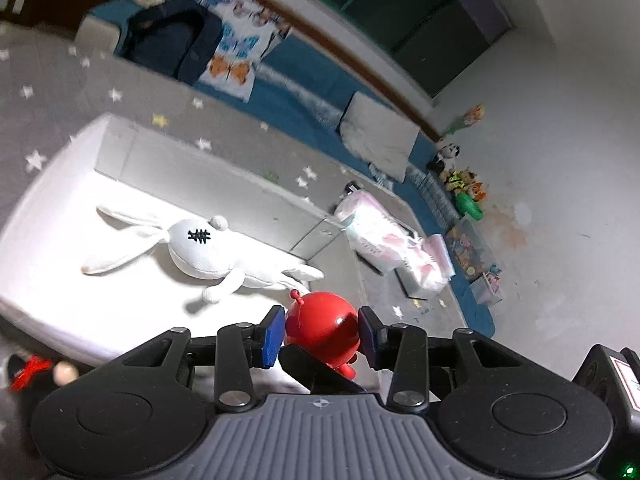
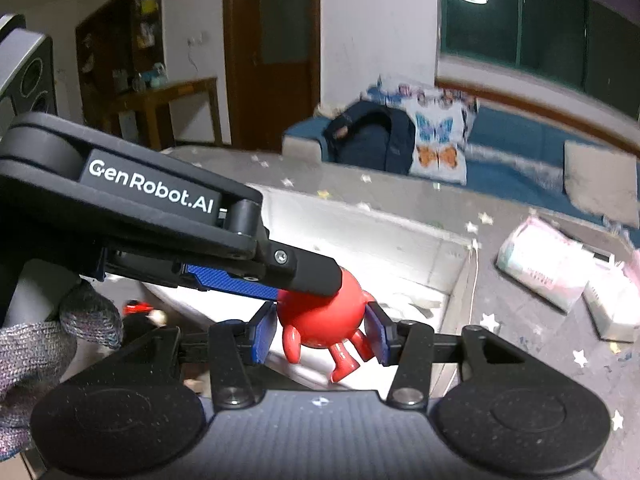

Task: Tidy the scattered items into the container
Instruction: 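Lift the red toy with the right gripper and carry it over the box, then lower the red toy into the box and open the right gripper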

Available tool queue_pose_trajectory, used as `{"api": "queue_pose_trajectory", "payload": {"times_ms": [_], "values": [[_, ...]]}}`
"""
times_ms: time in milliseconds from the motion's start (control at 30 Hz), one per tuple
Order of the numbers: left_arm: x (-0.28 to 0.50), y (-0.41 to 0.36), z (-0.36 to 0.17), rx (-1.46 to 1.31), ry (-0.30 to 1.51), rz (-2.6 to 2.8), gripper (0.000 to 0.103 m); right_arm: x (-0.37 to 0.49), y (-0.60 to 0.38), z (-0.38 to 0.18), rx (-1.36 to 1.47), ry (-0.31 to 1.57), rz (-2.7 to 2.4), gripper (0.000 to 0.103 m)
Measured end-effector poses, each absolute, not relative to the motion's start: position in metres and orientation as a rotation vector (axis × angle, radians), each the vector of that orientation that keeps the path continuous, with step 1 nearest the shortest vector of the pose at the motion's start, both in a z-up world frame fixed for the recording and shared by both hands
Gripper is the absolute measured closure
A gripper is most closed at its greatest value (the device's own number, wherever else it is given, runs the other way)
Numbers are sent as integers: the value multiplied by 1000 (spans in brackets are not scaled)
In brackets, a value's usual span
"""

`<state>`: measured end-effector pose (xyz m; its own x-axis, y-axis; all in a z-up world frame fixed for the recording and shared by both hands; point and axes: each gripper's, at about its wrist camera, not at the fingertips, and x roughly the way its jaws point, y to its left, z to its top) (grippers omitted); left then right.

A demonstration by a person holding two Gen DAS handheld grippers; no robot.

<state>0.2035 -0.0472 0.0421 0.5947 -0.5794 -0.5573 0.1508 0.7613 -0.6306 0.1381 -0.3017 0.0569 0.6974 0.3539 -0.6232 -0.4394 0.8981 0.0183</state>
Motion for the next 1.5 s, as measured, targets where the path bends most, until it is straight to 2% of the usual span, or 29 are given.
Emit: {"api": "queue_pose_trajectory", "payload": {"times_ms": [233,600,933,1500], "values": [[242,-51,14,-601,919,-450,61,177,-306,29,-153,785,431,55],[266,-50,-7,-626,978,-442,62,202,-283,10,-313,874,379,55],[269,-52,-10,-624,978,-450,62,206,-271,6,-395,892,365,54],[264,-50,-2,-613,956,-449,62,204,-277,11,-362,861,358,52]]}}
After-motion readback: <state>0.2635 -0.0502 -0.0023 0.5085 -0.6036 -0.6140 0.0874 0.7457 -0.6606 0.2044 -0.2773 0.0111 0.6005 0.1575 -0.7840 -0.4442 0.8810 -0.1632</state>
